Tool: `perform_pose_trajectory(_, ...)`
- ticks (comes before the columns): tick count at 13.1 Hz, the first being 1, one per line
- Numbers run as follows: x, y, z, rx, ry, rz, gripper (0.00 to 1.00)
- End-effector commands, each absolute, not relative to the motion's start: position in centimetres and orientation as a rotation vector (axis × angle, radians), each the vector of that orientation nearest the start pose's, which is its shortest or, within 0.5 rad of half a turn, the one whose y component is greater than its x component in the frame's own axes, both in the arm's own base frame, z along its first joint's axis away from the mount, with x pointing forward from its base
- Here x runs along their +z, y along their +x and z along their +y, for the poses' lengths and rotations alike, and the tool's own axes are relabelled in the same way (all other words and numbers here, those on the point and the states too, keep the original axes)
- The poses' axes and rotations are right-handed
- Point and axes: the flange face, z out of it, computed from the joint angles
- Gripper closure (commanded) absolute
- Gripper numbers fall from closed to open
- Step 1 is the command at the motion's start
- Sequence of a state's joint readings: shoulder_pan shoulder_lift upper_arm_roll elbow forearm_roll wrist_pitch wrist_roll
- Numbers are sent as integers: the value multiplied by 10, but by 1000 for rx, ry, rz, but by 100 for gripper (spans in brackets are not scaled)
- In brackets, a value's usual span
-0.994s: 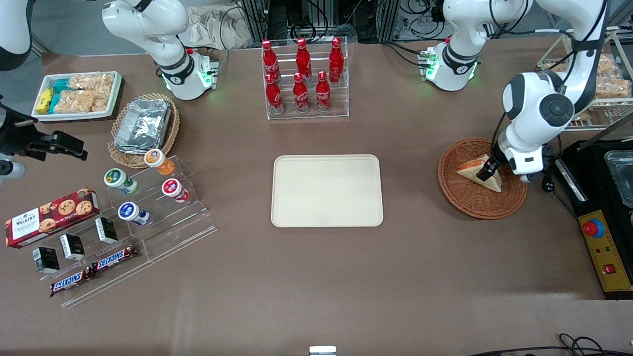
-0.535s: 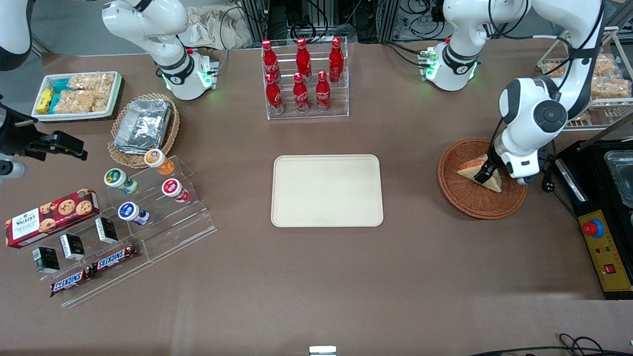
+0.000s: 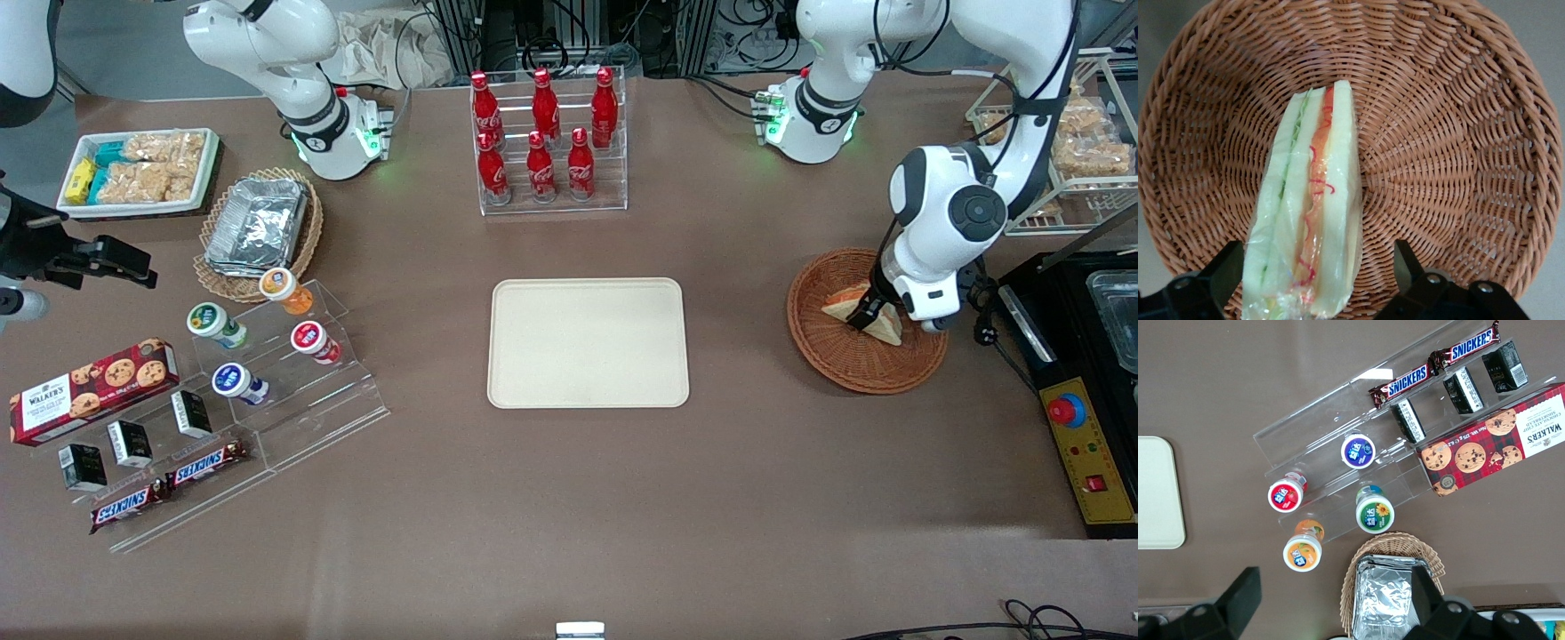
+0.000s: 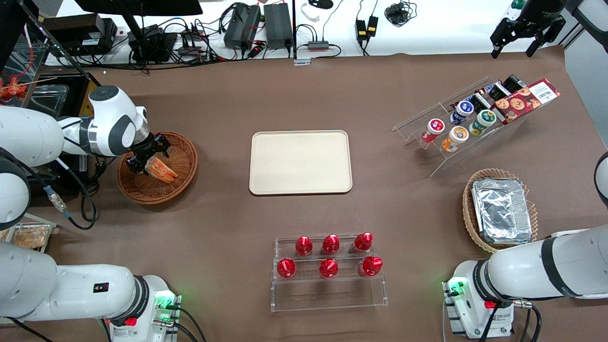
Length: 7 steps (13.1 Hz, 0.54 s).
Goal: Place sandwich from basket to tray
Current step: 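Lower the left gripper around the wrapped sandwich and close it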
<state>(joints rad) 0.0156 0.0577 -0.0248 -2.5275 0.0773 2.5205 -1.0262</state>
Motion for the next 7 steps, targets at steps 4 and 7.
perform_pose_trajectory(4, 230, 452, -2, 17, -2718, -1440, 14)
perform_pose_trajectory(7, 228, 453, 1, 18, -2710, -1458, 69)
